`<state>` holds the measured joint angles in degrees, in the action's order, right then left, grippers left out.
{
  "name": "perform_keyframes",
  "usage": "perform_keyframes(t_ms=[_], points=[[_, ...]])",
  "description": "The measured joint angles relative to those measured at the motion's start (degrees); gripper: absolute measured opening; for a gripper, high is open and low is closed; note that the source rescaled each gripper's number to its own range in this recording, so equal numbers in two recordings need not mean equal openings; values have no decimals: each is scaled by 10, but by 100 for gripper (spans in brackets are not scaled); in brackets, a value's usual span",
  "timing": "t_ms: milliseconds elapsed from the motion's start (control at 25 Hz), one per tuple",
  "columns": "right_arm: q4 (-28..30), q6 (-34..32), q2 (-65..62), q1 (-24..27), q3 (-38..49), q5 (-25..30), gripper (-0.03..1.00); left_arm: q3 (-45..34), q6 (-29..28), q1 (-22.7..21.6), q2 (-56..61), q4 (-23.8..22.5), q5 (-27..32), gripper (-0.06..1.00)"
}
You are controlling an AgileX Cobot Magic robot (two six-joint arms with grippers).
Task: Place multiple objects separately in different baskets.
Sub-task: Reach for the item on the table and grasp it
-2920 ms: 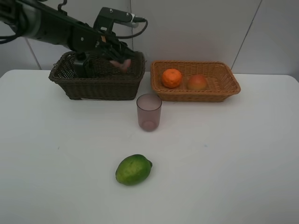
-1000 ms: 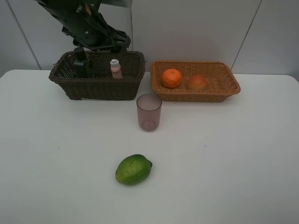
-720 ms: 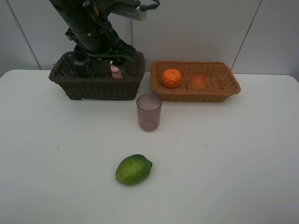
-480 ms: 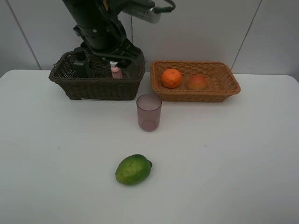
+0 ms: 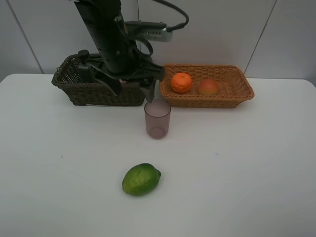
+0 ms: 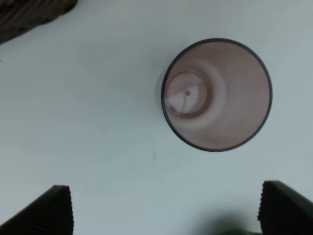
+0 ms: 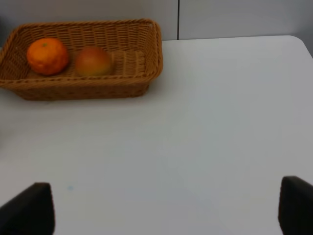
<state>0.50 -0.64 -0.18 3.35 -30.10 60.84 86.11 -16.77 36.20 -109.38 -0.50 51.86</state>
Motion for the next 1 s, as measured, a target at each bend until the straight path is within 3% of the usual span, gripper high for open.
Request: perform_keyframes(t_ms=[360, 600, 1000], points=[[0, 0, 0, 0, 0, 0, 97, 40, -116, 12, -58, -11, -5, 98], [0, 0, 0, 0, 0, 0, 97, 40, -187, 13, -69, -45, -22, 98], [0, 0, 0, 0, 0, 0, 97, 41, -201, 13, -99, -43, -51, 98]])
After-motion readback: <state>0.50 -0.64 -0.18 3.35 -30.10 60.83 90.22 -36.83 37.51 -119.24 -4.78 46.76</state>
